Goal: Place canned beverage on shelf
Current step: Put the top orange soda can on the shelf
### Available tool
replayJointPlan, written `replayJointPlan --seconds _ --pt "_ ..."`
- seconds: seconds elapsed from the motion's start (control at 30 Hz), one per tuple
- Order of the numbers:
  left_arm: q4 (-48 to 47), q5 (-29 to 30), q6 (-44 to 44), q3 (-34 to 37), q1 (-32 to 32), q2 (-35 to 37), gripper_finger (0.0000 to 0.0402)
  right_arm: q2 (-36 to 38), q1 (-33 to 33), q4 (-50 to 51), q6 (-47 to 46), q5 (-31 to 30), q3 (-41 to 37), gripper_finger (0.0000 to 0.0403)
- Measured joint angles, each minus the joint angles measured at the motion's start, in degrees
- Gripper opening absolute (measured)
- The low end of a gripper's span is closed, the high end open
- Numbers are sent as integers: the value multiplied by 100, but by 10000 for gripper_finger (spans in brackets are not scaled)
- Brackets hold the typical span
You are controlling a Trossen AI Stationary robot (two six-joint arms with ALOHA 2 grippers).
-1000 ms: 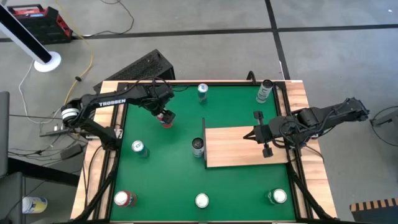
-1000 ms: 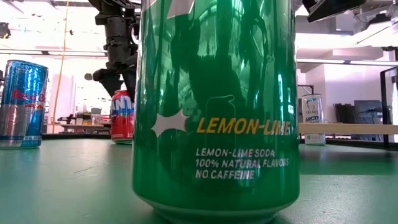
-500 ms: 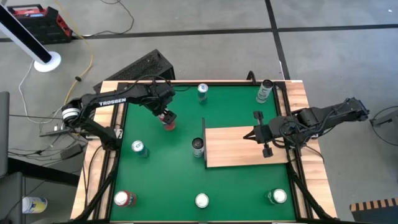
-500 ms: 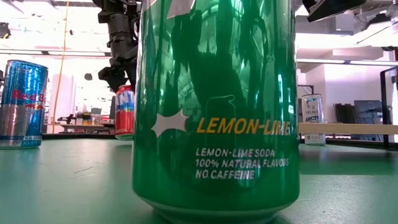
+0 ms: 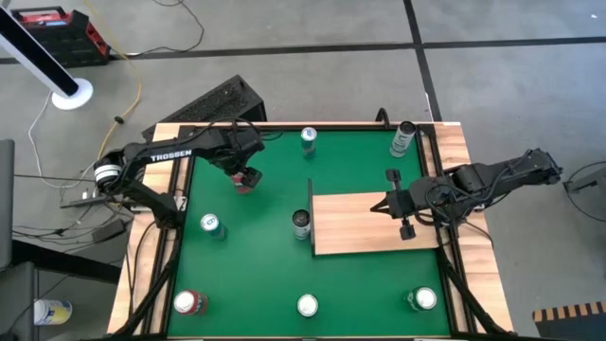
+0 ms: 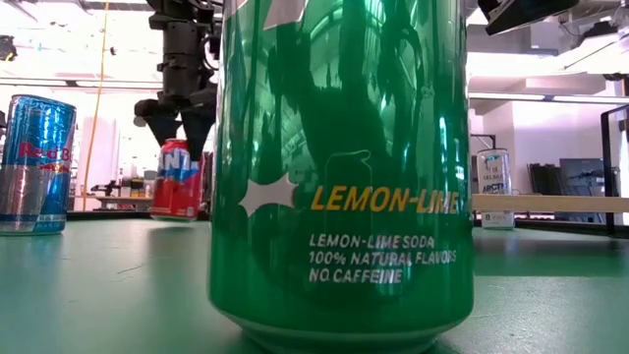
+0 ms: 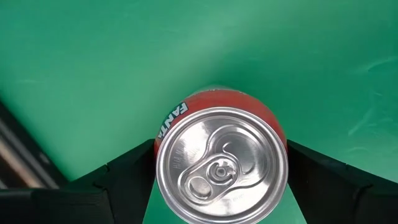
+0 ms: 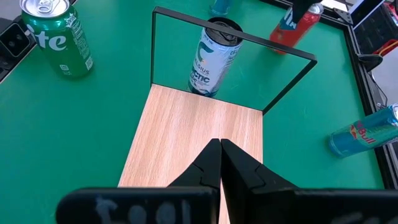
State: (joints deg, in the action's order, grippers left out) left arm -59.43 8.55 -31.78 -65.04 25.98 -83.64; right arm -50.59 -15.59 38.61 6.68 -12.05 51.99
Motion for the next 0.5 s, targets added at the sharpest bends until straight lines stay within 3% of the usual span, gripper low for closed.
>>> replayJointPlan --seconds 0.5 --pt "34 239 -468 -2 81 4 307 0 0 0 20 2 0 30"
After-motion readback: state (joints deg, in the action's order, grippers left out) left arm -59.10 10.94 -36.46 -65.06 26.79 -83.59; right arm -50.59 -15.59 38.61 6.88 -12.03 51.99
